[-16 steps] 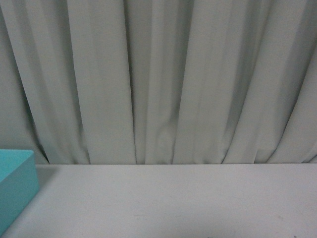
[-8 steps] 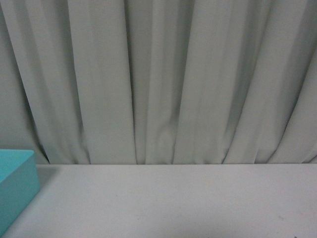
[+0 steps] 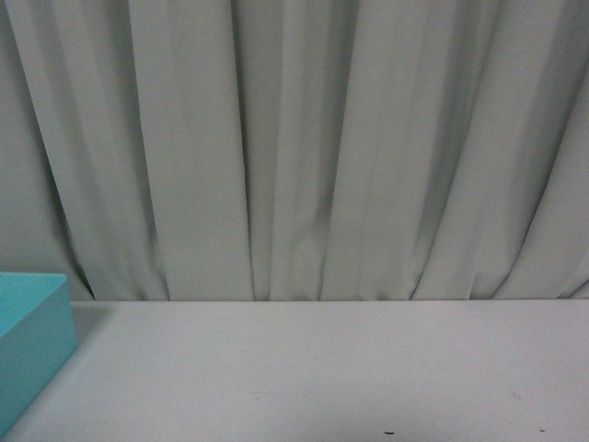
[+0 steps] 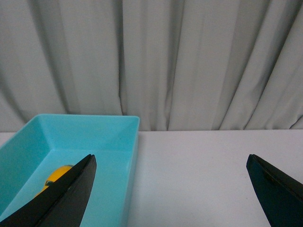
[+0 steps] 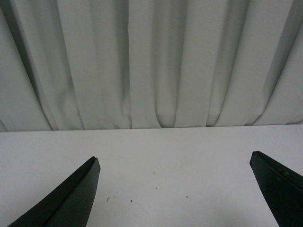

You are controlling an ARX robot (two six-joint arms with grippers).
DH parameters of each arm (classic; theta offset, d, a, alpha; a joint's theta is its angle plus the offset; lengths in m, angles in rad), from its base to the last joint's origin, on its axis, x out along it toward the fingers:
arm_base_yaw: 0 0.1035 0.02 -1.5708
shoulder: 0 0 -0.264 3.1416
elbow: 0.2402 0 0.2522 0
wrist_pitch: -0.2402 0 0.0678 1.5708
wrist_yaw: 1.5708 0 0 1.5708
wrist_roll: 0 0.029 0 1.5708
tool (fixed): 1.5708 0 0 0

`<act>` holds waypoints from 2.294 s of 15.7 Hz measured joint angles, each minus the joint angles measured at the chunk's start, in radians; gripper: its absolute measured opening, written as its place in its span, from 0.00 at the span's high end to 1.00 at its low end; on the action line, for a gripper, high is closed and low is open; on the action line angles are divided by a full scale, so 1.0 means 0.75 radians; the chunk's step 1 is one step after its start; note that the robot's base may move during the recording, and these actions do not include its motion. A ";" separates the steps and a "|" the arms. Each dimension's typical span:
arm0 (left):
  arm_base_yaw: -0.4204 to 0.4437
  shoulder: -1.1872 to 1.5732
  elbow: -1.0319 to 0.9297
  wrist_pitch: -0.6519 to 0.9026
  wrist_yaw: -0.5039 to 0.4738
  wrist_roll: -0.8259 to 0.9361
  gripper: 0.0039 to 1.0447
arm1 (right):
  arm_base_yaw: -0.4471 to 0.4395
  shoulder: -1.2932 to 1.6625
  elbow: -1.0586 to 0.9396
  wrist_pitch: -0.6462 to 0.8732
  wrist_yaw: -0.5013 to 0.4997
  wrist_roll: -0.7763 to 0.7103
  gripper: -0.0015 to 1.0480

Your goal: Wind up and store yellow beetle toy

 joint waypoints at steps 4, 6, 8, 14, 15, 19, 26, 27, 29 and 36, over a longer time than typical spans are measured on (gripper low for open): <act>0.000 0.001 0.000 -0.004 -0.001 0.000 0.06 | 0.000 0.001 0.000 -0.003 0.000 0.000 0.06; 0.000 0.000 0.000 0.001 0.000 0.000 0.06 | 0.000 0.002 0.000 0.001 0.000 0.000 0.06; 0.000 0.000 0.000 0.004 0.000 0.000 0.06 | 0.000 0.001 0.000 0.002 -0.001 0.000 0.06; 0.000 0.000 0.000 0.002 0.000 0.000 0.06 | 0.000 0.001 0.000 0.000 0.000 0.000 0.06; 0.000 0.000 0.000 0.001 0.000 0.000 0.06 | 0.000 0.001 0.000 0.000 0.000 0.001 0.06; 0.000 0.000 0.000 0.002 0.000 0.000 0.06 | 0.000 0.001 0.000 0.001 0.000 0.000 0.06; 0.000 0.001 0.000 -0.005 -0.002 0.000 0.06 | 0.000 0.002 0.000 0.002 -0.002 0.000 0.06; 0.000 0.002 0.000 0.002 -0.001 0.000 0.06 | 0.000 0.002 0.000 -0.002 -0.001 0.000 0.06; 0.000 0.000 0.000 -0.003 -0.001 0.000 0.06 | 0.000 0.002 0.000 0.001 -0.001 0.000 0.06; 0.000 0.000 0.000 0.000 -0.001 -0.001 0.06 | 0.000 0.002 0.000 -0.002 -0.003 0.000 0.06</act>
